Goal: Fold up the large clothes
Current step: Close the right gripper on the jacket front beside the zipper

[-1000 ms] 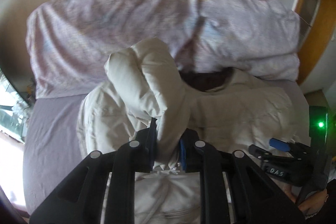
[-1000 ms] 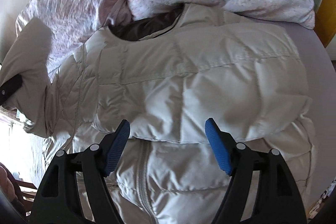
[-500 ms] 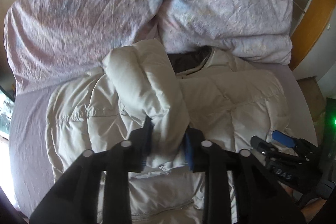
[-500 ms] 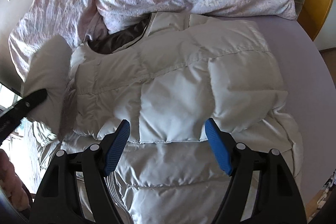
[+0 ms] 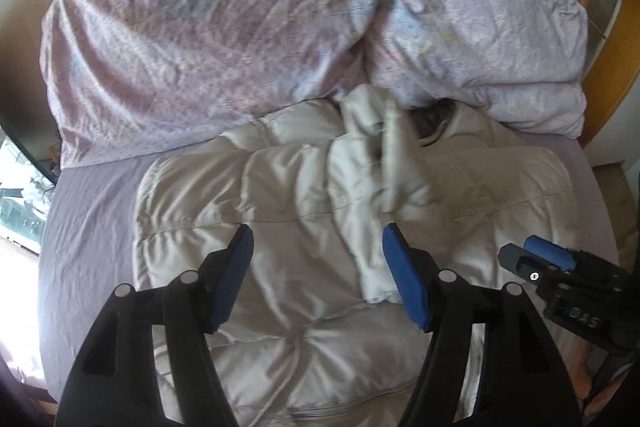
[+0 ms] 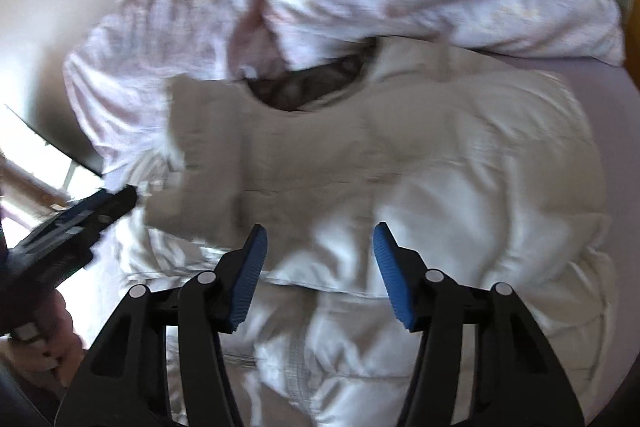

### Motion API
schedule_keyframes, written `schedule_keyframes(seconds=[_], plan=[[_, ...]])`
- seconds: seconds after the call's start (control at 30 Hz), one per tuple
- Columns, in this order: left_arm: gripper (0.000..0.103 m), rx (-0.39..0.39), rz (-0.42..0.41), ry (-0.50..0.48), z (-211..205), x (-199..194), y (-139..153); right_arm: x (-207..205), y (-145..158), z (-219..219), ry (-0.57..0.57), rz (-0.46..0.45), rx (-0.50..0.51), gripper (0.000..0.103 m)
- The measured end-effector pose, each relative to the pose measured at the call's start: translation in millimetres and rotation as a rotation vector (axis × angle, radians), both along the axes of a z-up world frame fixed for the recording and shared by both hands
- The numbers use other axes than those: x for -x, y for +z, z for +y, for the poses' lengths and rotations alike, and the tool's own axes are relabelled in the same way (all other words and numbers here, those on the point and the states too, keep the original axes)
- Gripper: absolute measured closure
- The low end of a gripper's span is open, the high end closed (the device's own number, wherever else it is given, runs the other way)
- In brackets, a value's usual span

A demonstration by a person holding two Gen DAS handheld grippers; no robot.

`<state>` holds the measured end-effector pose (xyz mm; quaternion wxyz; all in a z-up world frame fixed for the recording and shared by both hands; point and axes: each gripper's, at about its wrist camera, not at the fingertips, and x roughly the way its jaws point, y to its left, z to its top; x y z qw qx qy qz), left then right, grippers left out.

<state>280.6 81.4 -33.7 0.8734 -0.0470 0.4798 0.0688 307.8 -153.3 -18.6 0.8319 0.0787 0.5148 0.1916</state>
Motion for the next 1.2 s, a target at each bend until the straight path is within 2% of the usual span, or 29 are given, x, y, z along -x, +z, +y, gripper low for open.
schedule_keyframes(seconds=[0.23, 0.37, 0.47, 0.53, 0.57, 0.6, 0.63, 0.7, 1.07, 1.17, 1.2], plan=[[0.033, -0.036, 0.023, 0.039, 23, 12, -5, -4, 8, 37, 0.108, -0.022, -0.081, 0.045], [0.033, -0.033, 0.04, 0.056, 33, 17, -11, -1, 7, 54, 0.158, -0.028, -0.051, 0.045], [0.033, -0.036, 0.052, 0.058, 36, 20, -16, -5, 1, 59, 0.132, -0.013, -0.019, 0.048], [0.033, -0.042, 0.059, 0.056, 37, 21, -18, -8, -5, 57, 0.103, 0.01, -0.022, 0.069], [0.033, -0.044, 0.061, 0.055, 37, 22, -19, -9, -6, 54, 0.09, 0.015, -0.029, 0.076], [0.033, -0.045, 0.064, 0.054, 38, 22, -21, -10, -7, 52, 0.074, 0.017, -0.033, 0.089], [0.033, -0.045, 0.067, 0.055, 38, 22, -22, -11, -8, 48, 0.056, 0.017, -0.036, 0.095], [0.033, -0.045, 0.073, 0.055, 39, 21, -23, -12, -10, 40, 0.021, 0.017, -0.042, 0.099], [0.033, -0.042, 0.098, 0.036, 39, 17, -32, -16, -26, -11, -0.16, 0.099, -0.096, 0.101], [0.033, -0.041, 0.099, 0.033, 40, 18, -32, -22, -24, -29, -0.241, 0.117, -0.116, 0.097], [0.033, -0.041, 0.1, 0.034, 40, 18, -32, -24, -25, -33, -0.255, 0.13, -0.135, 0.089]])
